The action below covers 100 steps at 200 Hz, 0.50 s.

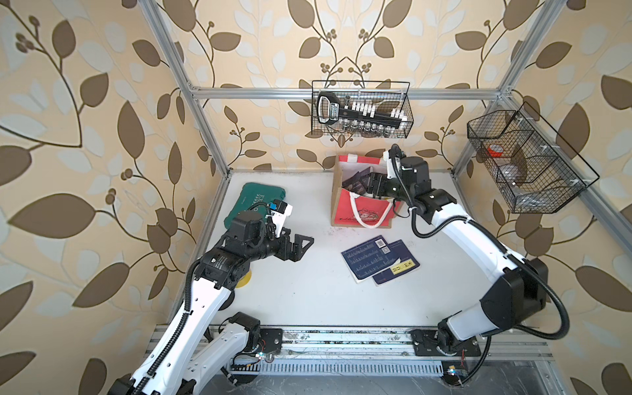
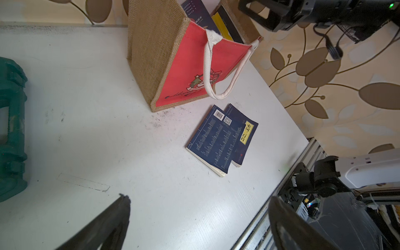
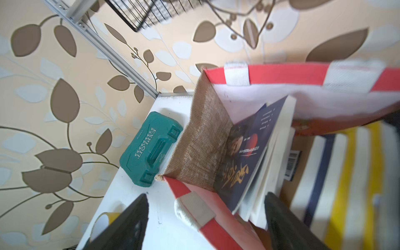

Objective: Put the books into the canvas bag
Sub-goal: Place the book in the canvas bag, then pick up the book from the center of the board.

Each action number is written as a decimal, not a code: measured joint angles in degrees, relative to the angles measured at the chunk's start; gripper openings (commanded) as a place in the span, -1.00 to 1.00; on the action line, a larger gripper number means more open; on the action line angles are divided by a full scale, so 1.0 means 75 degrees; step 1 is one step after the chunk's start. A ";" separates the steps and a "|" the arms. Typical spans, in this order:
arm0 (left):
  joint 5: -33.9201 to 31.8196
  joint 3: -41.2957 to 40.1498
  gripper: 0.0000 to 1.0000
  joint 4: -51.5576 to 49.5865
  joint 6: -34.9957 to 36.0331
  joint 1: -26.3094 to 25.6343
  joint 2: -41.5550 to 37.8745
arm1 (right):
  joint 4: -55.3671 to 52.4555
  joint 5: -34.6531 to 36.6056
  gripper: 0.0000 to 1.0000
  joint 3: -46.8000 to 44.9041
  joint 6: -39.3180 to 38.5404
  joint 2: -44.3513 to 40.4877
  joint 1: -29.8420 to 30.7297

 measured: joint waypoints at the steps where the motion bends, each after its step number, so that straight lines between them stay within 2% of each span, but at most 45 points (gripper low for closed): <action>1: 0.0009 -0.0009 0.98 0.0020 -0.0015 0.0000 0.0003 | -0.0003 0.0012 0.77 -0.0006 -0.0012 -0.0023 -0.0003; 27: 0.0373 -0.0213 0.98 0.0312 -0.0428 0.0000 0.0178 | -0.0213 0.0379 0.95 -0.0420 -0.0201 -0.0868 -0.0047; 64: 0.0731 -0.0988 0.98 0.1271 -0.1612 -0.0134 0.0673 | -0.0597 0.0895 0.97 -0.1871 -0.0227 -0.2011 -0.0038; 100: 0.0361 -0.1533 0.98 0.1990 -0.2387 -0.1125 0.1306 | -0.0863 0.1536 0.96 -0.3960 0.0347 -0.3340 -0.0041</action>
